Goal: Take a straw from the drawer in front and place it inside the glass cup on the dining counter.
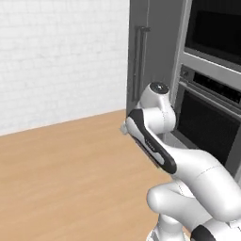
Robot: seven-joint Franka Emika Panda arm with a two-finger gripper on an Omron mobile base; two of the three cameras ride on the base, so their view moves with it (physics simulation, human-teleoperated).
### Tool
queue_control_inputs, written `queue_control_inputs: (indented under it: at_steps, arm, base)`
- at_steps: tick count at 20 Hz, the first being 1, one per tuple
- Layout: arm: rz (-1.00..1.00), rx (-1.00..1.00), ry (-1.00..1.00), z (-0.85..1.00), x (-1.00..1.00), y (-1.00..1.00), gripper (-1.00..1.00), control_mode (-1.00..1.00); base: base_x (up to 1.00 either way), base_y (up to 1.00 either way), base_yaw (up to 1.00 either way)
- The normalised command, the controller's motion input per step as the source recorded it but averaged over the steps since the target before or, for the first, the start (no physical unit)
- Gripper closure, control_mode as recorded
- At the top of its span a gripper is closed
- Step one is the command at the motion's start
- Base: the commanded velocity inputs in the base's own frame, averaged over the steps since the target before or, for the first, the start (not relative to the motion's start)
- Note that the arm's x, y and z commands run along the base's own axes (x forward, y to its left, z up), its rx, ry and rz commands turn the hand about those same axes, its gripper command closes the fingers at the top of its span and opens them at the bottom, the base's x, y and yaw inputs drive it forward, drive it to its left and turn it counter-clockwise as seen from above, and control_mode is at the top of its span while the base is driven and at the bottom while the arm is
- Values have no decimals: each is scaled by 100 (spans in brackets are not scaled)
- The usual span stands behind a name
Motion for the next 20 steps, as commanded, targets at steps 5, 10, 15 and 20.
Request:
queue_control_inputs:
  at_steps: [5, 10, 15, 20]
  arm:
    - [0, 0, 0, 0, 0, 0, 100, 100]
    - [0, 0, 0, 0, 0, 0, 100, 100]
    - [0, 0, 0, 0, 0, 0, 100, 100]
    - [0, 0, 0, 0, 0, 0, 100, 100]
  base:
    - [100, 20, 49]
    - [100, 4, 64]
    - [81, 7, 77]
    - [59, 24, 81]
